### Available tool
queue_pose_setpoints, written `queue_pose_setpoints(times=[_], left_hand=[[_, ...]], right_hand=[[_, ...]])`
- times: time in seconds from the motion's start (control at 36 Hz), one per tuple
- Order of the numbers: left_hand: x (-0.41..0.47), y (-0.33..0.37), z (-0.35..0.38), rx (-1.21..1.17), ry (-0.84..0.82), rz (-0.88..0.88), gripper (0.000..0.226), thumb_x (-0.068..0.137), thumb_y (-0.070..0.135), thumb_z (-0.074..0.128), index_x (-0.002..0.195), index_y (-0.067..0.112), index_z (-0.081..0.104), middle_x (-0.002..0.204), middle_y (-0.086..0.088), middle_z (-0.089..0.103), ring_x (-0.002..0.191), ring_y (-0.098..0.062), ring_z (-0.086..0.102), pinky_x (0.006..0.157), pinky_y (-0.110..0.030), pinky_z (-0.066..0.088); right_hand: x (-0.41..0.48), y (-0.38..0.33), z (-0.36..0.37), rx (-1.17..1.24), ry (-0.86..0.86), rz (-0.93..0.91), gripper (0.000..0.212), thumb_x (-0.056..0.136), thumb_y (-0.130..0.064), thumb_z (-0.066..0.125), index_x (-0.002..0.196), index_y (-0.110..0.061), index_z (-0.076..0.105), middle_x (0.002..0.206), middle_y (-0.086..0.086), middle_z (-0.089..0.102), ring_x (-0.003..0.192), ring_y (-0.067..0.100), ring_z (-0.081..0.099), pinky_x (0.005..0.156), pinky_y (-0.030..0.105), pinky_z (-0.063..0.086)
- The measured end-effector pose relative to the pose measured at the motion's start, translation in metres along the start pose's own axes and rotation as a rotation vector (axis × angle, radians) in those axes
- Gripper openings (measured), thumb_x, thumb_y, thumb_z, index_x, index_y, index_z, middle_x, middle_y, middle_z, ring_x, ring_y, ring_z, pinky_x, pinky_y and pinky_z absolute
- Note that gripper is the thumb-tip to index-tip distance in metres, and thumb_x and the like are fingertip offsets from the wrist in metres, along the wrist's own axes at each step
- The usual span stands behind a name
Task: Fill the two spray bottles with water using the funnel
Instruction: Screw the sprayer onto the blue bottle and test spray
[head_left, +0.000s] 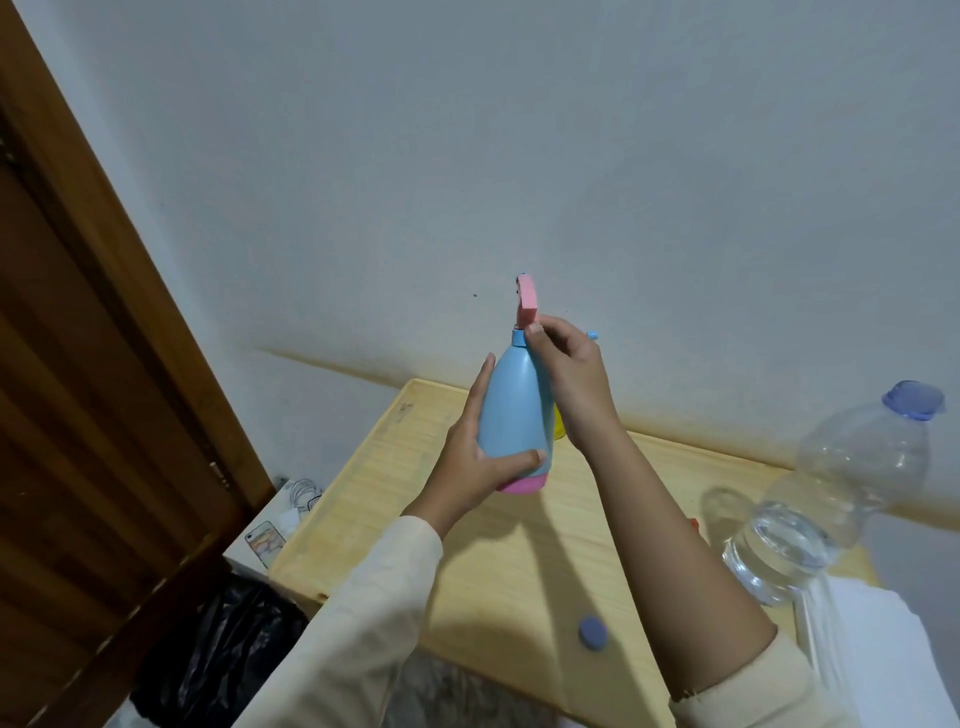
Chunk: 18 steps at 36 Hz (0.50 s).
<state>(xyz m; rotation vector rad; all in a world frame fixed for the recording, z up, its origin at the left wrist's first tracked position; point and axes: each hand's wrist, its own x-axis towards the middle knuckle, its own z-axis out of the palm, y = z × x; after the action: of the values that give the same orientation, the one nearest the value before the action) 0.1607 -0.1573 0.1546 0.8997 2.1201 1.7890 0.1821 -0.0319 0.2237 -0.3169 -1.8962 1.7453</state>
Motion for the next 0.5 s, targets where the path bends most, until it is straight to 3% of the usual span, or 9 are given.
queue_pose_setpoints(times=[0.11, 0.22, 0.33, 0.42, 0.5], left_hand=[[-0.001, -0.002, 0.001, 0.030, 0.020, -0.006, 0.106, 0.065, 0.028, 0.077, 0.144, 0.053, 0.012, 0.128, 0.034, 0.041, 0.113, 0.003, 0.051, 0.088, -0.021, 0.049], [-0.003, -0.004, -0.001, 0.062, 0.010, 0.000, 0.106, 0.065, 0.030, 0.079, 0.140, 0.061, 0.011, 0.134, 0.031, 0.039, 0.115, 0.001, 0.050, 0.090, -0.024, 0.050], [-0.007, -0.005, -0.003, 0.048, -0.002, -0.008, 0.105, 0.066, 0.030, 0.079, 0.142, 0.058, 0.011, 0.132, 0.034, 0.038, 0.112, 0.003, 0.051, 0.090, -0.027, 0.052], [-0.008, -0.005, -0.004, 0.033, -0.012, -0.012, 0.106, 0.064, 0.032, 0.079, 0.143, 0.057, 0.013, 0.127, 0.041, 0.037, 0.108, 0.005, 0.052, 0.088, -0.027, 0.053], [-0.009, -0.006, -0.006, 0.013, -0.013, -0.007, 0.107, 0.061, 0.037, 0.079, 0.143, 0.058, 0.013, 0.131, 0.034, 0.038, 0.110, 0.000, 0.054, 0.087, -0.028, 0.055]], right_hand=[[-0.001, 0.005, 0.003, -0.114, 0.107, -0.058, 0.032, 0.076, -0.035, 0.075, 0.100, -0.015, 0.068, 0.090, -0.007, 0.068, 0.084, 0.005, 0.062, 0.074, 0.018, 0.048], [-0.001, 0.005, 0.001, -0.109, 0.107, -0.039, 0.023, 0.082, -0.030, 0.070, 0.093, -0.010, 0.069, 0.075, -0.008, 0.061, 0.069, 0.002, 0.054, 0.066, 0.019, 0.042], [-0.002, 0.001, 0.001, -0.062, -0.014, 0.043, 0.024, 0.090, -0.031, 0.059, 0.103, -0.011, 0.067, 0.096, 0.000, 0.071, 0.091, 0.014, 0.063, 0.081, 0.032, 0.048], [-0.001, -0.006, -0.002, 0.011, -0.093, 0.099, 0.025, 0.097, -0.031, 0.048, 0.101, -0.012, 0.064, 0.103, -0.002, 0.071, 0.094, 0.012, 0.064, 0.082, 0.033, 0.049], [0.002, -0.009, -0.006, 0.069, -0.137, 0.133, 0.019, 0.099, -0.028, 0.045, 0.099, -0.018, 0.061, 0.107, -0.002, 0.070, 0.106, 0.014, 0.063, 0.085, 0.038, 0.050]])
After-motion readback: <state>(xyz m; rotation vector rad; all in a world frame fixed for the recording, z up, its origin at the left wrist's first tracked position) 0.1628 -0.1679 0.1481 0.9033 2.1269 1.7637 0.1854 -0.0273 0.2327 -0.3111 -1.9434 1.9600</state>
